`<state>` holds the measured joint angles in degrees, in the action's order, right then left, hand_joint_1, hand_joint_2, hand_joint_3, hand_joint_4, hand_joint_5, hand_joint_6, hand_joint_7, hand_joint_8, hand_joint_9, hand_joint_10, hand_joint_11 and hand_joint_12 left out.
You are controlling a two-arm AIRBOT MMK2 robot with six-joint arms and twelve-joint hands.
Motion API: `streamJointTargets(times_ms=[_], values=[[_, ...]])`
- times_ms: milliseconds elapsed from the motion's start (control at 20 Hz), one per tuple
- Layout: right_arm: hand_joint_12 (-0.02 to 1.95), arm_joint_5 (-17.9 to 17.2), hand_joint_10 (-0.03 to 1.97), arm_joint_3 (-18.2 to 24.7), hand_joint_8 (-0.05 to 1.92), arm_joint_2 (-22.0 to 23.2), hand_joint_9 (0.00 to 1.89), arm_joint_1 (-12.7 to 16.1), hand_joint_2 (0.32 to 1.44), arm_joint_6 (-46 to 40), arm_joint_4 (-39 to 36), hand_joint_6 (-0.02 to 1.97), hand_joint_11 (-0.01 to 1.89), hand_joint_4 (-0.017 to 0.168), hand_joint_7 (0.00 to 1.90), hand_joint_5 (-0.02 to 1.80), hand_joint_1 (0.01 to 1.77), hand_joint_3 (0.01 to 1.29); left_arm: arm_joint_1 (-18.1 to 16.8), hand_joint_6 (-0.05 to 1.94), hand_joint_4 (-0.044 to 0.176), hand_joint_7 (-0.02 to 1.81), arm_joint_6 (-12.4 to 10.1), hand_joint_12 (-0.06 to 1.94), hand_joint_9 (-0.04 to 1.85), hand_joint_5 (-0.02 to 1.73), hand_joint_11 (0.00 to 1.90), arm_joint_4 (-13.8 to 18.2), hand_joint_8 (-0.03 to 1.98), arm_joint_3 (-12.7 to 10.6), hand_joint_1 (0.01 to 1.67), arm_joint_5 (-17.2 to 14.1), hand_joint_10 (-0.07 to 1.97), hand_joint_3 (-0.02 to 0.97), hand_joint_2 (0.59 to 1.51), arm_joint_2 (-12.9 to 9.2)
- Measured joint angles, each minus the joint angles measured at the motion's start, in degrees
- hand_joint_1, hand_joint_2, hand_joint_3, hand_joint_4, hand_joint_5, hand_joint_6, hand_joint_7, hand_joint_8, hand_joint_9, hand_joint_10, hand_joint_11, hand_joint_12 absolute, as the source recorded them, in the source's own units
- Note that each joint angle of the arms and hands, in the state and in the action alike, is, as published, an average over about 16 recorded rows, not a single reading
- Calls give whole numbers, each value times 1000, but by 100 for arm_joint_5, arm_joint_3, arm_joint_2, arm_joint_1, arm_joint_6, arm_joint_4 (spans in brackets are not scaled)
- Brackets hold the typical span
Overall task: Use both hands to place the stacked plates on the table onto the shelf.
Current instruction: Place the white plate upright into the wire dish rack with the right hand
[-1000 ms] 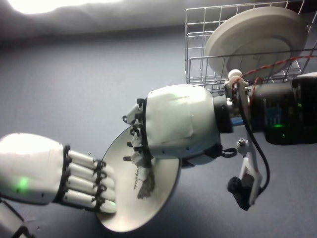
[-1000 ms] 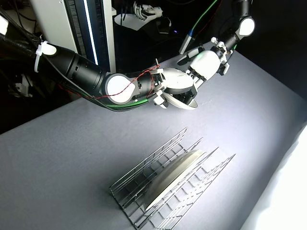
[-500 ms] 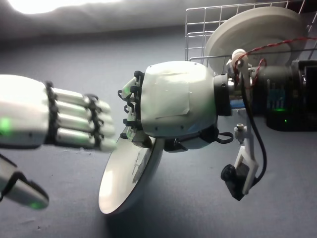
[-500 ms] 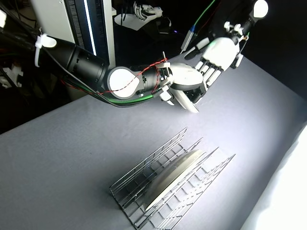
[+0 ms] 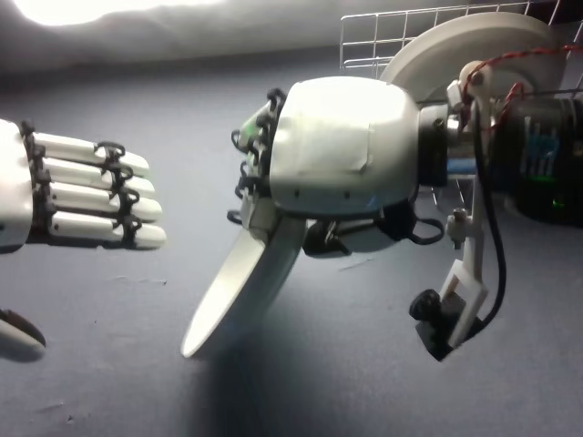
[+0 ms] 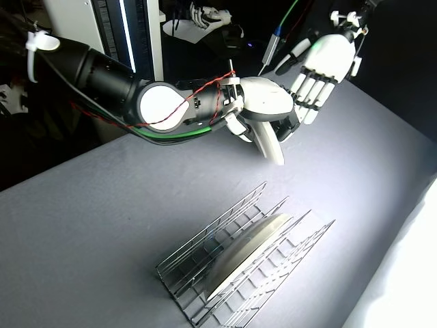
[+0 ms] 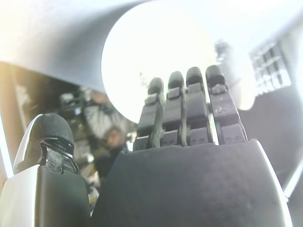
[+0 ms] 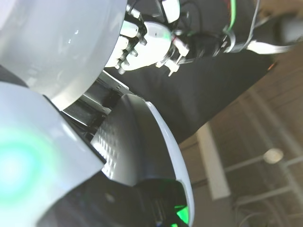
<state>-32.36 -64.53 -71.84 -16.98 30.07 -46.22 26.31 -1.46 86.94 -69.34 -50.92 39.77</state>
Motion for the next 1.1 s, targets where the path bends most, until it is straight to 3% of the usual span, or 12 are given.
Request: streamJointTargets(times_ms=[600,1100], values=[[1469,17,1085,386,926,443,982,269,939,-88,1792,788,728,0,1071,998,1352,12,-108,11,8,137,302,166,115,129,24,-15,14,-10,16,598,12,12,1152,-100],[1489,219,1113,600,948,772,947,566,938,-187,3230,803,684,1,1071,980,1362,13,-108,10,8,146,399,198,122,138,21,-22,15,22,15,848,12,11,1152,-35]])
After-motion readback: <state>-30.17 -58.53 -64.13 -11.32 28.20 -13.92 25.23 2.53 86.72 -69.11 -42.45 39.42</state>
